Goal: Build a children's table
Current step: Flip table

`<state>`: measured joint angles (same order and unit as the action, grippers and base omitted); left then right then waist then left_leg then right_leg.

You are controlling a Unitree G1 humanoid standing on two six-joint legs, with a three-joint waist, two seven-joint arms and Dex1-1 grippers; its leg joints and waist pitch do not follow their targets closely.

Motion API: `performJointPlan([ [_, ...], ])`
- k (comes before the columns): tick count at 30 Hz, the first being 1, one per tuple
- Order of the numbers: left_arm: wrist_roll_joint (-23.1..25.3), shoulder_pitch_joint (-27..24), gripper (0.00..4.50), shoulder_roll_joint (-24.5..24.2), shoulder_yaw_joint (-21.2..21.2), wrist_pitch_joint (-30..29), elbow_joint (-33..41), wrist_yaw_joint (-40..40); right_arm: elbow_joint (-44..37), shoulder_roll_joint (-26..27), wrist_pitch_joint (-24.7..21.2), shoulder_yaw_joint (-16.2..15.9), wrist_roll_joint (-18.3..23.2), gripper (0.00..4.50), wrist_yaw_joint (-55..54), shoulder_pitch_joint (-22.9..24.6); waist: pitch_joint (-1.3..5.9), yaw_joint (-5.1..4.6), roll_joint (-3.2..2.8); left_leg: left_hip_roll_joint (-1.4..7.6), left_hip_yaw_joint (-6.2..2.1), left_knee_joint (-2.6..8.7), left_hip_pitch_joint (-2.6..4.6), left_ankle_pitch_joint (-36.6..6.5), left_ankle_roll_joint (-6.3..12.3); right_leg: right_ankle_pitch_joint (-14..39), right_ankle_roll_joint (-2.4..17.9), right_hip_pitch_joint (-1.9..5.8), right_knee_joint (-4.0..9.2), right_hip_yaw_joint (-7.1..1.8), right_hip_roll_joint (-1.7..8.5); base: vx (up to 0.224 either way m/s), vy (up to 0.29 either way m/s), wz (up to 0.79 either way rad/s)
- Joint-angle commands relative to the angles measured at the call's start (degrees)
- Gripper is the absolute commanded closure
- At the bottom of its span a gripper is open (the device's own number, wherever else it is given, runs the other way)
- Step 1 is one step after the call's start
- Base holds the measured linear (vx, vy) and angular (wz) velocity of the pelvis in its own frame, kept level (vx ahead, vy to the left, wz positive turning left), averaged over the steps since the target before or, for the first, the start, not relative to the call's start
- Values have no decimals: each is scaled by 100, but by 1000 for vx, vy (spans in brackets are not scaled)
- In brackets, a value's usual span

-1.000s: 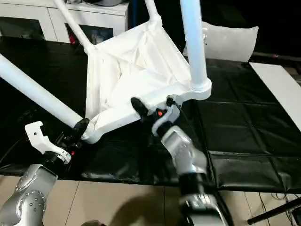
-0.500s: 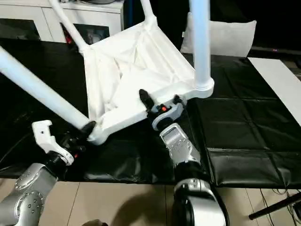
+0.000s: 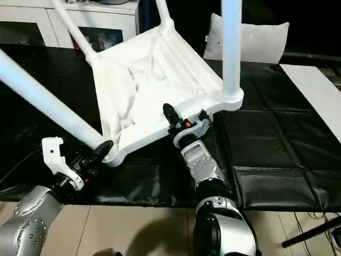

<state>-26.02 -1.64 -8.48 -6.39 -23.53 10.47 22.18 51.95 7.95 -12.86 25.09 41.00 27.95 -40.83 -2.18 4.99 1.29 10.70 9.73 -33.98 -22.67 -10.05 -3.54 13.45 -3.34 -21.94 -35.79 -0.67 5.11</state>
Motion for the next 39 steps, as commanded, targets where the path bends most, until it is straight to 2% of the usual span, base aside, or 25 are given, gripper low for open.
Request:
performJointPlan([
  [1,3,-155,241,38,362,-248,-292,203,-159,159,103,-29,155,229,275,-521,339,23,-30,145,27,398,150,-608,164,-565,1279,164,301,8,117,0,0,0],
  [6,63,-80,241,-57,354,-247,-346,224,-125,113,208,115,188,248,224,-589,341,22,-31,146,29,398,154,-648,153,-537,1286,163,303,6,116,0,0,0],
  [7,75,-62,185,-102,360,-199,-358,297,-121,85,242,152,198,251,201,-604,342,21,-56,146,29,399,161,-677,129,-512,1287,154,308,8,113,0,0,0],
  [9,35,-40,171,-166,306,-99,-356,428,-154,16,284,229,239,251,155,-626,346,24,-57,141,27,398,161,-659,107,-546,1286,157,301,12,110,0,0,0],
  [10,32,-35,171,-178,291,-58,-353,454,-165,-3,292,245,246,251,141,-629,353,21,-79,136,22,393,161,-608,97,-623,1284,160,294,16,104,0,0,0],
  [15,-83,-79,171,-291,264,-58,-363,707,-285,-90,339,374,310,253,111,-628,395,14,-70,117,35,329,135,-142,216,-1327,1372,174,222,28,84,0,0,0],
  [17,-75,-85,171,-319,209,-9,-450,766,-335,-132,378,445,338,254,77,-616,389,18,-84,127,42,330,138,-203,237,-1322,1407,170,225,26,85,0,0,0],
  [22,-136,-101,171,-370,178,240,-572,1103,-471,-175,330,521,414,254,52,-559,382,25,-73,136,40,344,147,-334,187,-1132,1409,170,238,23,92,0,0,0],
  [23,-156,-119,171,-435,217,312,-558,1293,-565,-191,272,502,416,254,62,-511,382,23,-60,134,42,345,143,-342,195,-1116,1406,176,235,20,93,0,0,0],
  [24,-156,-126,171,-463,234,343,-547,1362,-617,-197,247,487,413,255,70,-483,384,20,-72,131,34,348,136,-315,197,-1102,1396,178,231,22,96,0,0,0],
  [26,-101,-110,171,-550,280,534,-558,1570,-794,-231,136,464,433,255,80,-385,382,10,-35,137,40,347,134,-313,211,-1111,1395,180,231,19,92,0,0,0],
  [28,78,-31,171,-625,337,962,-686,1771,-1012,-290,9,461,468,256,83,-222,381,24,-48,138,44,342,143,-267,234,-1159,1382,170,226,15,85,0,0,0],
  [32,192,58,171,-654,398,1249,-794,1913,-1191,-350,-75,478,506,256,75,-65,420,88,-69,141,54,306,166,-37,252,-1477,1331,157,194,16,74,0,0,0],
  [33,271,92,149,-706,478,1328,-835,2006,-1273,-375,-106,479,515,256,67,12,418,96,-68,141,53,307,162,-26,246,-1515,1330,151,188,18,69,0,0,0],
  [36,446,174,123,-820,625,1513,-944,2197,-1508,-422,-200,488,552,256,64,182,408,156,-75,144,60,316,170,-124,222,-1430,1250,131,198,17,69,0,0,0],
  [37,481,243,123,-878,675,1607,-1005,2313,-1750,-431,-283,498,581,256,33,308,414,168,-117,144,48,322,172,-146,171,-1393,1240,130,191,21,77,0,0,0],
  [39,503,310,97,-941,711,1623,-1052,2374,-1999,-434,-373,510,609,256,-45,433,419,172,-85,135,43,322,167,-69,113,-1495,1169,142,176,26,63,0,0,0],
])
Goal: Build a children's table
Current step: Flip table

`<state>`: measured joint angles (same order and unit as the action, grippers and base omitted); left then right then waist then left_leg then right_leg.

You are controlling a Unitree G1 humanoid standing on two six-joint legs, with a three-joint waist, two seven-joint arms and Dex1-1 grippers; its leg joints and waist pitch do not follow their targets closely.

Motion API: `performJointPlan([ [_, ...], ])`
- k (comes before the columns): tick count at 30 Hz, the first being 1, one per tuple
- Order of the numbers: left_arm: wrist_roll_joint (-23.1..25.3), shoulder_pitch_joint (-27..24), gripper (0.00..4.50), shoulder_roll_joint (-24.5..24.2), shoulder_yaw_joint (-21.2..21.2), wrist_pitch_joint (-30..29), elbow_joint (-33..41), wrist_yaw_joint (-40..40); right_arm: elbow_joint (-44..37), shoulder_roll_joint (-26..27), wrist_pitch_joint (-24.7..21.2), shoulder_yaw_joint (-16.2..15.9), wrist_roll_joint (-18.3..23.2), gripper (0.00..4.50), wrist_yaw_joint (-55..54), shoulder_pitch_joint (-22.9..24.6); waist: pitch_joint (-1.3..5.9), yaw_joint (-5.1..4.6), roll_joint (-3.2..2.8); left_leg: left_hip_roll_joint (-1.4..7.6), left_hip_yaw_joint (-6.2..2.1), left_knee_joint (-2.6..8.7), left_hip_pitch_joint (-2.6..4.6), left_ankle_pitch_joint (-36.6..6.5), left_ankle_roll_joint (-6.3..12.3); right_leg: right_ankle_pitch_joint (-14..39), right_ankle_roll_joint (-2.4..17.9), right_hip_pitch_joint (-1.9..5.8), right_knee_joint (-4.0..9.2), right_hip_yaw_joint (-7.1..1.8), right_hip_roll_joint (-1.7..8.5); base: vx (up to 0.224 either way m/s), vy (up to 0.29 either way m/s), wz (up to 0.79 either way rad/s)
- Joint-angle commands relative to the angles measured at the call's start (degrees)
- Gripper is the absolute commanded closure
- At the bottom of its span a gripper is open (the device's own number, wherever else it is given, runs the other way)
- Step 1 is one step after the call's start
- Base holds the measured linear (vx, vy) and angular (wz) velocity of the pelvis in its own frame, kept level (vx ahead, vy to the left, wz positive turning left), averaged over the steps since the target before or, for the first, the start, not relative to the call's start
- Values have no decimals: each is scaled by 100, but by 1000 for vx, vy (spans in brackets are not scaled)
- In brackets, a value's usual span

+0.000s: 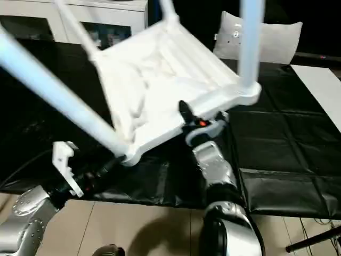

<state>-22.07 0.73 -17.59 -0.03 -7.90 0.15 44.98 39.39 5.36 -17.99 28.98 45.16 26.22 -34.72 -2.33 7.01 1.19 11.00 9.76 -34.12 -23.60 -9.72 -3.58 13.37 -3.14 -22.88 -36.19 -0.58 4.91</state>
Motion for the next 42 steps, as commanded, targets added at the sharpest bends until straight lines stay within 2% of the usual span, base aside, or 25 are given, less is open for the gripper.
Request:
performJointPlan([
  [1,82,67,97,-40,55,24,-44,107,-839,-183,144,108,183,256,104,-118,431,-32,-68,100,45,340,251,-115,101,-1477,1150,240,224,17,88,0,0,0],
  [2,73,65,92,-42,48,13,-51,111,-868,-186,147,103,180,256,98,-100,421,-48,-103,100,47,353,249,-252,35,-1352,1154,228,242,18,95,0,0,0],
  [3,74,-10,86,-109,54,-39,-66,162,-1052,-224,205,64,105,256,33,4,419,-58,-88,101,45,356,242,-301,9,-1301,1160,239,241,16,100,0,0,0],
  [4,89,-70,62,-158,69,-61,-61,193,-1161,-246,242,40,55,256,-7,64,421,-55,-121,98,39,354,241,-321,-16,-1253,1143,240,239,11,107,0,0,0],
  [7,156,-541,42,-485,227,-231,398,369,-1846,-434,425,-81,-295,256,-402,267,400,-81,-88,101,38,368,234,-418,-27,-1074,1050,231,263,7,91,0,0,0],
  [9,178,-606,31,-528,255,-225,514,380,-1968,-471,427,-92,-351,256,-482,295,394,-71,-112,111,39,372,252,-463,-34,-968,1036,206,272,6,86,0,0,0],
  [11,77,-698,13,-557,269,-356,787,374,-2244,-549,416,-87,-473,256,-726,340,365,-46,-130,127,47,406,275,-764,-123,-510,1014,173,314,-2,89,0,0,0],
  [12,1,-769,9,-572,267,-493,1083,315,-2516,-647,377,-113,-613,256,-949,389,350,-52,-87,136,55,419,276,-845,-156,-384,1001,165,325,-6,86,0,0,0],
  [14,-33,-802,2,-584,264,-587,1268,259,-2665,-724,335,-157,-773,256,-1149,424,343,-45,-109,132,47,426,266,-891,-207,-265,944,160,321,-6,85,0,0,0],
  [15,-80,-808,0,-618,275,-693,1445,189,-2840,-845,216,-287,-950,256,-1264,476,332,-66,-40,114,58,433,250,-972,-219,-83,883,178,348,-13,86,0,0,0],
  [16,-86,-805,0,-627,279,-712,1484,172,-2889,-881,177,-327,-991,256,-1276,490,342,-60,-69,108,52,423,255,-936,-229,-60,823,173,337,-19,87,0,0,0],
  [17,-134,-761,0,-656,274,-833,1611,118,-3021,-988,37,-415,-1151,256,-1447,501,336,-86,-53,99,54,423,239,-894,-239,-35,761,173,344,-20,75,0,0,0],
  [18,-183,-622,0,-712,264,-1012,1831,44,-3242,-1182,-237,-523,-1423,256,-1820,473,341,-87,-54,95,46,415,245,-791,-243,-96,698,176,337,-19,68,0,0,0],
  [20,-236,-495,0,-760,263,-1158,1955,34,-3323,-1326,-400,-605,-1600,256,-1986,436,347,-99,-45,83,55,401,255,-730,-258,-181,650,167,329,-19,47,0,0,0],
  [24,-459,-141,0,-1016,226,-1775,2428,52,-3490,-1602,-811,-787,-1839,256,-2278,340,335,-126,-16,51,64,396,236,-853,-325,118,560,162,348,-27,48,0,0,0],
  [26,-581,239,0,-1220,137,-2119,2714,-33,-3579,-1969,-1523,-1065,-1966,256,-2341,232,324,-156,-15,38,64,395,248,-980,-378,360,551,149,355,-31,37,0,0,0],
  [27,-566,301,0,-1254,123,-2165,2745,-58,-3615,-2039,-1670,-1132,-1984,256,-2348,224,321,-159,-12,33,62,392,248,-998,-379,400,544,151,364,-31,33,0,0,0],
  [28,-561,503,0,-1322,77,-2261,2795,-98,-3711,-2160,-1871,-1245,-2143,256,-2499,191,303,-163,17,30,62,390,232,-1017,-397,521,487,160,379,-38,35,0,0,0],
  [30,-551,642,0,-1370,45,-2302,2815,-125,-3766,-2221,-1940,-1311,-2264,256,-2600,149,301,-176,22,22,73,385,217,-1027,-428,647,444,148,392,-46,46,0,0,0],
  [32,-366,872,0,-1469,36,-2280,2806,-188,-3857,-2312,-2126,-1464,-2396,256,-2648,71,312,-209,43,25,63,385,219,-1089,-476,841,391,148,399,-39,46,0,0,0],
  [36,-30,1561,0,-1672,-20,-2329,2761,-414,-3971,-2347,-2474,-1709,-2524,256,-2760,-96,317,-220,40,32,56,387,252,-1212,-564,900,362,108,391,-39,26,0,0,0],
  [39,217,1982,0,-1752,38,-2323,2738,-633,-4092,-2316,-2788,-1878,-2465,256,-2906,-144,307,-228,100,33,54,388,241,-1293,-649,967,387,108,391,-37,33,0,0,0],
  [40,746,2171,0,-1960,278,-2025,2673,-581,-4150,-2168,-2875,-1981,-2521,256,-2993,-81,313,-236,146,38,60,381,231,-1242,-618,929,349,112,402,-41,37,0,0,0],
  [41,746,2171,0,-1960,278,-2025,2673,-581,-4150,-2168,-2875,-1981,-2521,256,-2993,-81,315,-218,123,41,55,384,228,-1212,-610,948,303,107,401,-41,43,0,0,0],
  [42,1096,2316,0,-2089,435,-1850,2614,-596,-4181,-2087,-2904,-2086,-2601,256,-2999,-13,322,-226,113,37,53,382,223,-1176,-629,925,286,108,385,-41,46,0,0,0],
])
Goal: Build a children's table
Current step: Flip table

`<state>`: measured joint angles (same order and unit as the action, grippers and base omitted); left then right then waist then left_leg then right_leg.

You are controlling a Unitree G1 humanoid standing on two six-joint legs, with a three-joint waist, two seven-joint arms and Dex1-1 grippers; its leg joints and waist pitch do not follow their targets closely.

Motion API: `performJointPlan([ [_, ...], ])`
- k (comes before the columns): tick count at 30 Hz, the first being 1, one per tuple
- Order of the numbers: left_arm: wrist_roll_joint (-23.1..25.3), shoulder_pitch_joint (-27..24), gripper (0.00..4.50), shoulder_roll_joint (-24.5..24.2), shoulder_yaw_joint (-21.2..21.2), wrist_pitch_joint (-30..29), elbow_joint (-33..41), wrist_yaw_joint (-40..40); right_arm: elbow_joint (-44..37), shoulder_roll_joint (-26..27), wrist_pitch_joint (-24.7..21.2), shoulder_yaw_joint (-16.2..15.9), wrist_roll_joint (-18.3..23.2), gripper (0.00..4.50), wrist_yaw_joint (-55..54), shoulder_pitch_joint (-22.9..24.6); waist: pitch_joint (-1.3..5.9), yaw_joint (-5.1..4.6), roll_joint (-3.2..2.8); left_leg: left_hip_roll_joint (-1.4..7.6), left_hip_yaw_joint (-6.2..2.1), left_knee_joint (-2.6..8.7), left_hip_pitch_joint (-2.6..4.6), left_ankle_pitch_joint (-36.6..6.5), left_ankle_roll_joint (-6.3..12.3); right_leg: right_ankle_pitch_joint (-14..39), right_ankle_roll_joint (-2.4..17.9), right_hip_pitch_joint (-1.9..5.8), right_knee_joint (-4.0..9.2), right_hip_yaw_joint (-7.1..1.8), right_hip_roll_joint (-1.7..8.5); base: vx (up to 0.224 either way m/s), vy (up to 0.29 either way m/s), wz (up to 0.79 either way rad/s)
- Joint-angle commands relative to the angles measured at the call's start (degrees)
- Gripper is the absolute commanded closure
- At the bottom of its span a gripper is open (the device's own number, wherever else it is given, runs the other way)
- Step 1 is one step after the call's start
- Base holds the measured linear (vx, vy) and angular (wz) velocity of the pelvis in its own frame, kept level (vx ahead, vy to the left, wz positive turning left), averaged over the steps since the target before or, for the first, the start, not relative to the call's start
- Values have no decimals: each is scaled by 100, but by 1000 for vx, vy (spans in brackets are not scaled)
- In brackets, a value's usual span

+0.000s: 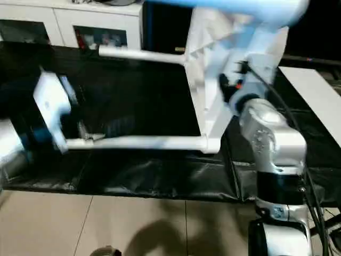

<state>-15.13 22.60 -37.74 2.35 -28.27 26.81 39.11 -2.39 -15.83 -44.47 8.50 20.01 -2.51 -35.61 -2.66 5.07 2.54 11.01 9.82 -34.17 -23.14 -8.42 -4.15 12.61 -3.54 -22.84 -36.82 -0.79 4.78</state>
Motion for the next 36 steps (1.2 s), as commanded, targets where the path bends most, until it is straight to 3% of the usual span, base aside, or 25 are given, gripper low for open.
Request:
performJointPlan([
  [1,493,191,0,-95,239,231,-76,-40,-6,50,-275,-76,-125,222,-110,99,357,-46,-29,44,39,394,190,-1331,-650,966,310,85,439,-18,57,0,0,0],
  [7,1057,778,0,-175,447,768,-213,-190,328,128,-31,-451,-539,165,-129,238,355,-70,-17,42,19,404,198,-1533,-792,887,407,89,426,-9,61,0,0,0],
  [12,1577,1157,0,-191,532,1386,-348,-457,890,41,772,-831,-1050,130,-154,344,356,-61,12,49,14,392,196,-1798,-794,1233,437,71,459,-17,80,0,0,0],
  [13,1777,1284,0,-181,505,1607,-459,-604,1144,14,1103,-973,-1252,130,-109,377,345,-64,15,50,17,392,190,-1854,-792,1286,456,56,467,-15,81,0,0,0],
  [14,1907,1388,0,-163,465,1761,-554,-717,1347,27,1331,-1048,-1372,130,-87,400,347,-57,-15,50,8,387,189,-1915,-797,1344,454,50,468,-12,92,0,0,0],
  [19,2421,1626,0,-234,429,2059,-947,-1142,1854,185,1877,-1046,-1435,130,-94,409,359,-78,-4,46,1,375,186,-1962,-746,1258,530,52,455,-7,76,0,0,0],
  [26,3235,1867,0,-294,341,2673,-1428,-2008,2510,300,2737,-1085,-1559,196,3,332,386,-62,-54,58,-11,363,177,-1824,-680,797,680,76,412,3,72,0,0,0],
  [32,3541,1999,0,-356,476,2862,-1989,-2022,2910,363,3138,-1099,-1693,232,-11,234,371,-49,-59,59,-6,367,186,-1964,-653,995,745,50,423,1,75,0,0,0],
  [36,3481,2097,38,-266,429,2833,-2210,-2094,2946,368,3252,-1132,-1754,241,5,209,375,-38,-85,68,-12,377,201,-2030,-700,956,782,39,411,9,65,0,0,0],
])
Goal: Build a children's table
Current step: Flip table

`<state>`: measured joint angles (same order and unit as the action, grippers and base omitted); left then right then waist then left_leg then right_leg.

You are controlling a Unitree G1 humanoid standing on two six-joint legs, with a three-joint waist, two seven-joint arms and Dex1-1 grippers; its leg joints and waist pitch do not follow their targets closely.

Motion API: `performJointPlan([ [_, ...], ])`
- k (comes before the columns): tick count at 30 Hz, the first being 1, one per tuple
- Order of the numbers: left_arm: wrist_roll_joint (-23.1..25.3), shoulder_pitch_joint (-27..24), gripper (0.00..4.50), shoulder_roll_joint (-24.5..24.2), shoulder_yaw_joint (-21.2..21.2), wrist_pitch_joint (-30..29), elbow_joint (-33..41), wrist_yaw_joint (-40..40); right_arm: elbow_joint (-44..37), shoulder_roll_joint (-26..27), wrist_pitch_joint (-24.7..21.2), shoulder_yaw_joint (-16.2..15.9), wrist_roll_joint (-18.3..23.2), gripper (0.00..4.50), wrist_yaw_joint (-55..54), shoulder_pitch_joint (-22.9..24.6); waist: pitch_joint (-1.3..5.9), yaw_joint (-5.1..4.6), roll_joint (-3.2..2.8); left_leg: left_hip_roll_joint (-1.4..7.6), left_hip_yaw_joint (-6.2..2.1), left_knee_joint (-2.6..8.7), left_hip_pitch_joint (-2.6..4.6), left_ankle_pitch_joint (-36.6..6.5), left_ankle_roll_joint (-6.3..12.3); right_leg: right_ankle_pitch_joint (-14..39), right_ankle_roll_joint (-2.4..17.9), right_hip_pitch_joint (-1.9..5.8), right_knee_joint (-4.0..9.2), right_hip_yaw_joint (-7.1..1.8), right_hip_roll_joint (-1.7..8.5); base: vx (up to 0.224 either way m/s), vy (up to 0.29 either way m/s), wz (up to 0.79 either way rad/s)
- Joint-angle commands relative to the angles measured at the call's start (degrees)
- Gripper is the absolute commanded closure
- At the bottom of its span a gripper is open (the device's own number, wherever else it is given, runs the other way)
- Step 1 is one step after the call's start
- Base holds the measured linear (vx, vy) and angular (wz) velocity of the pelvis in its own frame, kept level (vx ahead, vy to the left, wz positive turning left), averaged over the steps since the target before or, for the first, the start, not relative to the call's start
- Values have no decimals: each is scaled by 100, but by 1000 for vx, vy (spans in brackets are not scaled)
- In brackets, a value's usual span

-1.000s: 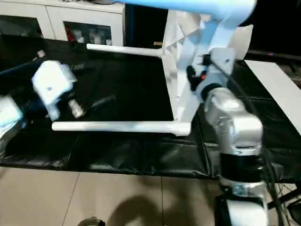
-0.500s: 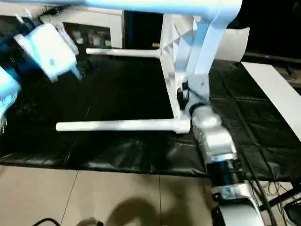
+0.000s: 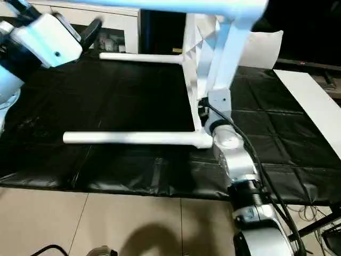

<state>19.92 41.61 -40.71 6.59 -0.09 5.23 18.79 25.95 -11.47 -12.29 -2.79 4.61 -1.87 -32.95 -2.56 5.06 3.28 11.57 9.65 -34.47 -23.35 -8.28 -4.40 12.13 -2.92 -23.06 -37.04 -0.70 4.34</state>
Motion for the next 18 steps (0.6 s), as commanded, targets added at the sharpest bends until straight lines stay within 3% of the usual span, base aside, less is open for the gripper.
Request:
performJointPlan([
  [1,-31,257,47,63,16,19,-125,-68,112,-75,59,-19,-241,242,-52,-66,365,-38,-160,12,6,408,222,-2049,-679,975,728,63,433,1,108,0,0,0],
  [6,67,414,92,146,9,95,-365,-189,186,-79,205,-41,-328,243,-24,-99,361,-34,-136,8,13,405,208,-2011,-639,958,755,74,440,-2,117,0,0,0],
  [7,183,644,106,184,45,268,-720,-236,272,-78,312,-60,-388,243,-12,-131,366,-31,-171,5,5,402,204,-1969,-640,915,766,83,427,-2,119,0,0,0],
  [11,296,852,139,194,129,425,-1070,-273,279,-72,368,-70,-415,243,-12,-131,371,-24,-166,8,16,394,197,-1841,-608,803,782,92,429,-8,126,0,0,0],
  [12,283,903,150,218,154,465,-1179,-258,265,-71,375,-81,-427,243,-7,-117,370,-22,-209,6,8,394,197,-1807,-616,745,793,90,418,-8,124,0,0,0],
  [13,284,922,159,236,177,467,-1217,-243,244,-73,373,-84,-433,243,-10,-103,377,-25,-182,4,18,388,194,-1726,-616,591,831,106,405,-5,117,0,0,0],
  [15,278,940,179,264,197,483,-1282,-230,217,-74,387,-84,-448,243,-12,-82,373,-23,-213,5,20,385,193,-1661,-617,479,858,112,400,-6,116,0,0,0],
  [18,286,1003,198,308,203,546,-1477,-220,214,-92,435,-91,-484,243,1,-78,370,-16,-204,7,23,385,197,-1669,-603,484,867,118,402,-8,119,0,0,0],
])
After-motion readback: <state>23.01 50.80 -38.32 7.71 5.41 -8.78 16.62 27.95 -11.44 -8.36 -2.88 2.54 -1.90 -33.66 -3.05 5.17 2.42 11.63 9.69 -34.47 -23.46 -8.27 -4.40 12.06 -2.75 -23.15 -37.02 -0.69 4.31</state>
